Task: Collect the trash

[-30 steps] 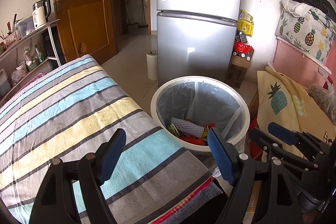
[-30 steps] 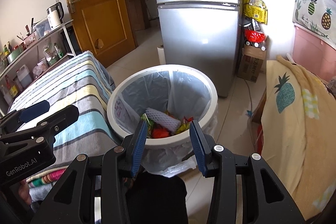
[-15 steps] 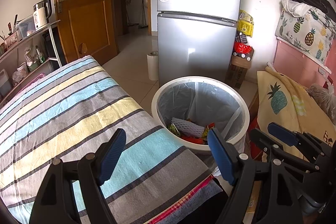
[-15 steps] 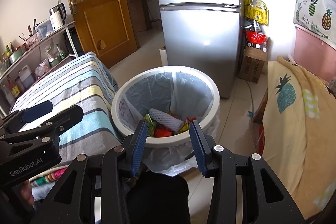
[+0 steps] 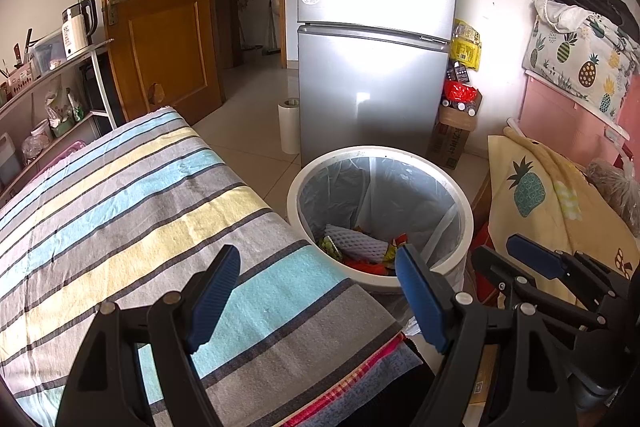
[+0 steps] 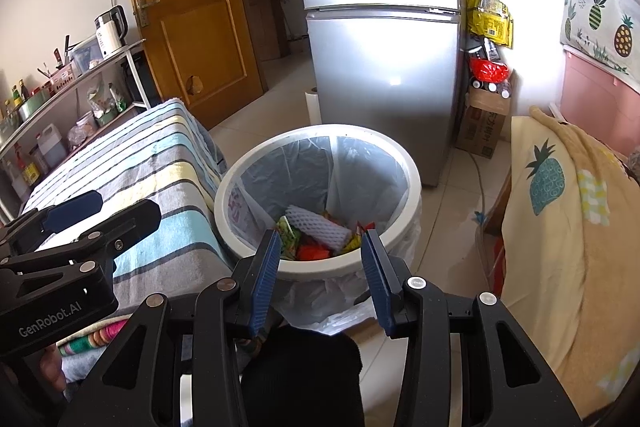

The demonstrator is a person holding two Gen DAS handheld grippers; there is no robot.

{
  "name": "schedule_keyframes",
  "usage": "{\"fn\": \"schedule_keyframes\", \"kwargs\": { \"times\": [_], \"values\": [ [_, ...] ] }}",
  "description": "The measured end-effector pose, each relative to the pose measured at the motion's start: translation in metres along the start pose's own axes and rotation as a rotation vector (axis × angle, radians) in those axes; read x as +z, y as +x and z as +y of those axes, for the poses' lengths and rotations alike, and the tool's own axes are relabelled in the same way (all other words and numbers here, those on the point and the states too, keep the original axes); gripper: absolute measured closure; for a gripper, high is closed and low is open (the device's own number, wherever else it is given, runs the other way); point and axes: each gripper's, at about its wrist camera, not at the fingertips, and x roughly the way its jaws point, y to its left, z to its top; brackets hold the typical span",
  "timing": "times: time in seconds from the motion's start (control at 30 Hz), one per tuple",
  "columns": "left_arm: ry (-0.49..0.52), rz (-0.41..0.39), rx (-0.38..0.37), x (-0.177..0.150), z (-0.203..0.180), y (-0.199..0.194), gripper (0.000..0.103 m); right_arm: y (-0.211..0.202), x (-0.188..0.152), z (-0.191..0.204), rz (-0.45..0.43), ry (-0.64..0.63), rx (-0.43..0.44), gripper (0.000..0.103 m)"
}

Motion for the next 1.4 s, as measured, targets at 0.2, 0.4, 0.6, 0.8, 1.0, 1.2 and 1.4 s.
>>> {"fn": "schedule_keyframes", "kwargs": {
  "times": [0.2,0.4,0.6,0.8,1.0,1.2,1.4],
  "values": [
    [-0.004,0.004,0.007,-0.0008,0.0009,0.0001,0.021,0.0001,0.0005,0.001,0.002,-0.004,0.002,0.06],
    [0.01,0.007,0.005,-0.0012,-0.002,-0.0001,0.021,-0.0003,0.0003,0.0011,0.002,-0.003,0.003,0.06],
    [0.017,0.003,0.0,-0.0005,-0.0038,-0.002,0.021,0.0,0.0008,0.0013,0.001,-0.004,0.0,0.06],
    [0.017,0.002,0.001,-0.0004,-0.0035,-0.003,0.021,-0.0021,0.0009,0.0017,-0.006,-0.006,-0.001,0.06],
    [0.015,0.003,0.003,-0.0005,-0.0034,-0.0033,0.021,-0.0023,0.0007,0.0018,-0.006,-0.006,-0.002,0.06],
    [0.01,0.005,0.002,-0.0007,-0.003,-0.0043,0.021,-0.0024,0.0006,0.0018,-0.005,-0.006,-0.001,0.06],
    [0.006,0.007,0.0,-0.0008,-0.0027,-0.0028,0.021,-0.0017,0.0009,0.0023,-0.005,-0.005,0.0,0.06]
  ]
}}
